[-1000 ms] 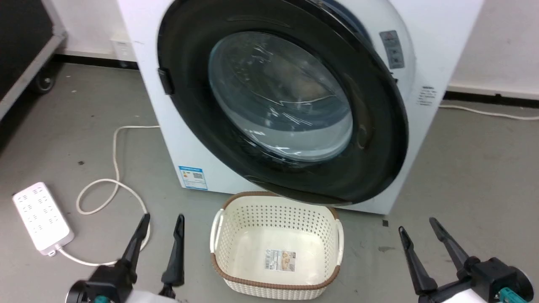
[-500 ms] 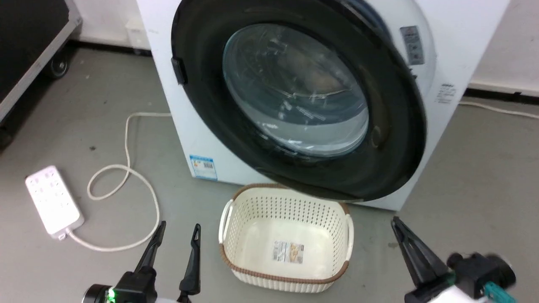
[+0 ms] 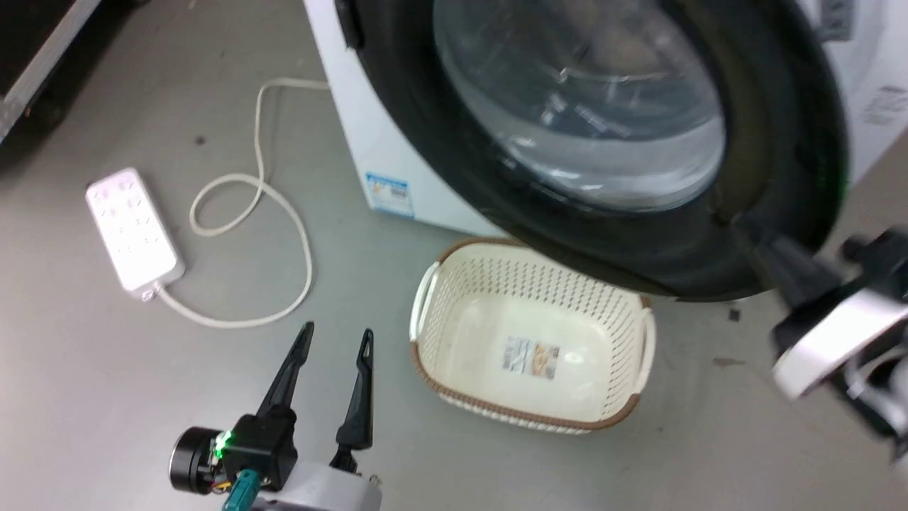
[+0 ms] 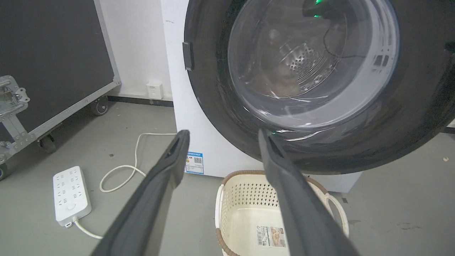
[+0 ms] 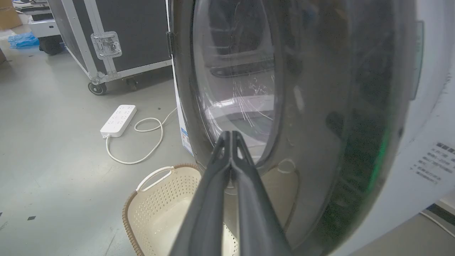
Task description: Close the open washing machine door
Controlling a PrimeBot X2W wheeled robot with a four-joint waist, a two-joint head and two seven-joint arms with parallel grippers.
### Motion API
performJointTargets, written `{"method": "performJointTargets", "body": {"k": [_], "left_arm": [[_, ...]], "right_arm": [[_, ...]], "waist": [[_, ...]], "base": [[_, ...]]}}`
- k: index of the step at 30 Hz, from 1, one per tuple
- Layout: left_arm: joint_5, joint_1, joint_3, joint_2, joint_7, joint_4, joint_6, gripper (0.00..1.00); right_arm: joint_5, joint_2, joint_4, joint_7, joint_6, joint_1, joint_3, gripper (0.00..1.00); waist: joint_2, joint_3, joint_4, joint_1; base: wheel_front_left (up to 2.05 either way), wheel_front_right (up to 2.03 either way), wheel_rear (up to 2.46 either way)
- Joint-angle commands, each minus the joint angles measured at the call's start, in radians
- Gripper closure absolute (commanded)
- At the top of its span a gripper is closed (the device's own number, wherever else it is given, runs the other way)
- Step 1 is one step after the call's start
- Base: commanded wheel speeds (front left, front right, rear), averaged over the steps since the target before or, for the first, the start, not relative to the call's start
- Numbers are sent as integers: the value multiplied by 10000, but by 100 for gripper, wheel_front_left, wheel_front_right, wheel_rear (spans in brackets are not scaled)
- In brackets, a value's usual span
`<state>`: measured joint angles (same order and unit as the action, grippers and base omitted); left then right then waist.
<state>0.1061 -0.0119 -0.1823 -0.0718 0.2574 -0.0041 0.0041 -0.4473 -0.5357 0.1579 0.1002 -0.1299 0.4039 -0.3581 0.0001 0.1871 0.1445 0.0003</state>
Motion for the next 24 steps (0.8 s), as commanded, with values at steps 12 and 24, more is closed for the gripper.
{"method": "performJointTargets", "body": {"k": [12,24], "left_arm": [[25,-915,-449,202,43,-139,177,0],[58,-1181,-464,214,43,57,271,0]], "right_arm": [[-1884,-1369,3318,-567,-8,3492,483,100],[-1689,-704,6033,281,-8,5146,131,100]], "waist": [[-1,1598,1004,-3],[-1,1178,607,-3]], "base": [[0,0,0],[0,0,0]]}}
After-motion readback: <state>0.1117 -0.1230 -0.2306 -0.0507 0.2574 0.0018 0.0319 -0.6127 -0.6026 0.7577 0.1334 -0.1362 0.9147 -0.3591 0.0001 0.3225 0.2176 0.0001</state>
